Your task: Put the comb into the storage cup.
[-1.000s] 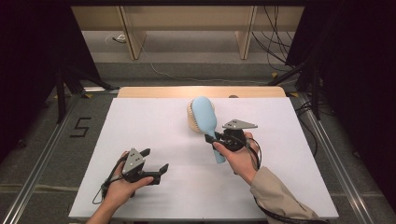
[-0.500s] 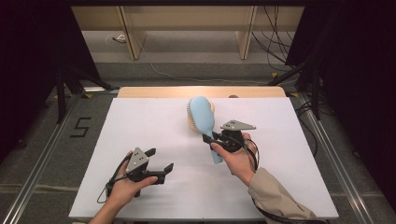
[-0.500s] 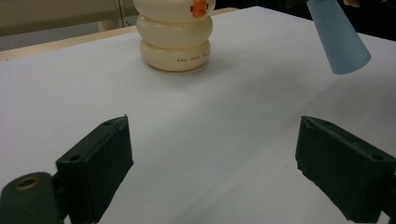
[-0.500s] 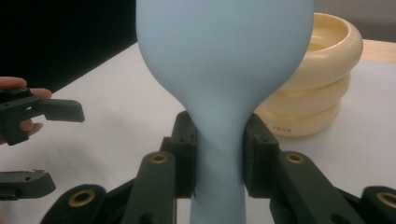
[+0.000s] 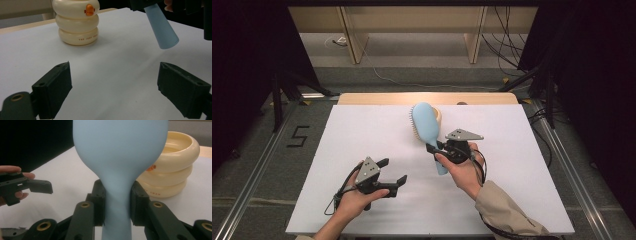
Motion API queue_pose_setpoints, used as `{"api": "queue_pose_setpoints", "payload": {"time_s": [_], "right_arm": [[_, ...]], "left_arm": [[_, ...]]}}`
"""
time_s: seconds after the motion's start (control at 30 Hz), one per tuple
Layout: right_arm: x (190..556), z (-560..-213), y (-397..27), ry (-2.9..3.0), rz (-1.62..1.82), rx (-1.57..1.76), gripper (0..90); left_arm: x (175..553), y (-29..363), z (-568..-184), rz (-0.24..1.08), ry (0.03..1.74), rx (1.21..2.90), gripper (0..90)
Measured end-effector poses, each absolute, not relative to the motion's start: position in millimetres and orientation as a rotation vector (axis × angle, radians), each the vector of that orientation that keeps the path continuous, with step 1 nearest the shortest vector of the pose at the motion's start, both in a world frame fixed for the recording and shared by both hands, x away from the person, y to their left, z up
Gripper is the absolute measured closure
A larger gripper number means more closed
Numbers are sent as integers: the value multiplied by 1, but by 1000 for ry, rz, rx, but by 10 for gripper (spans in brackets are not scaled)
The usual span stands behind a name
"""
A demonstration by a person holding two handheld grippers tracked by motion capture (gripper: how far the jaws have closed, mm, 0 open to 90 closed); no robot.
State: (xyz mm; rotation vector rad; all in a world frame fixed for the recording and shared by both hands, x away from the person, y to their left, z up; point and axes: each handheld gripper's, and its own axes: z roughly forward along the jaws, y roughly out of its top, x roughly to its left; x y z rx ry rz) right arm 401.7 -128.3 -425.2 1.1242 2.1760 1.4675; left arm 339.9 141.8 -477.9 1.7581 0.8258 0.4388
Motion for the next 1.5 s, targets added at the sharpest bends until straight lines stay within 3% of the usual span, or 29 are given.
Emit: {"api": "queue_pose_setpoints", "payload": {"time_s": [1.5], "right_arm": [[394,-427,-114,2181,1505,1092,701]], "left_arm": [[352,77,-474,286,772,1749,154]]}}
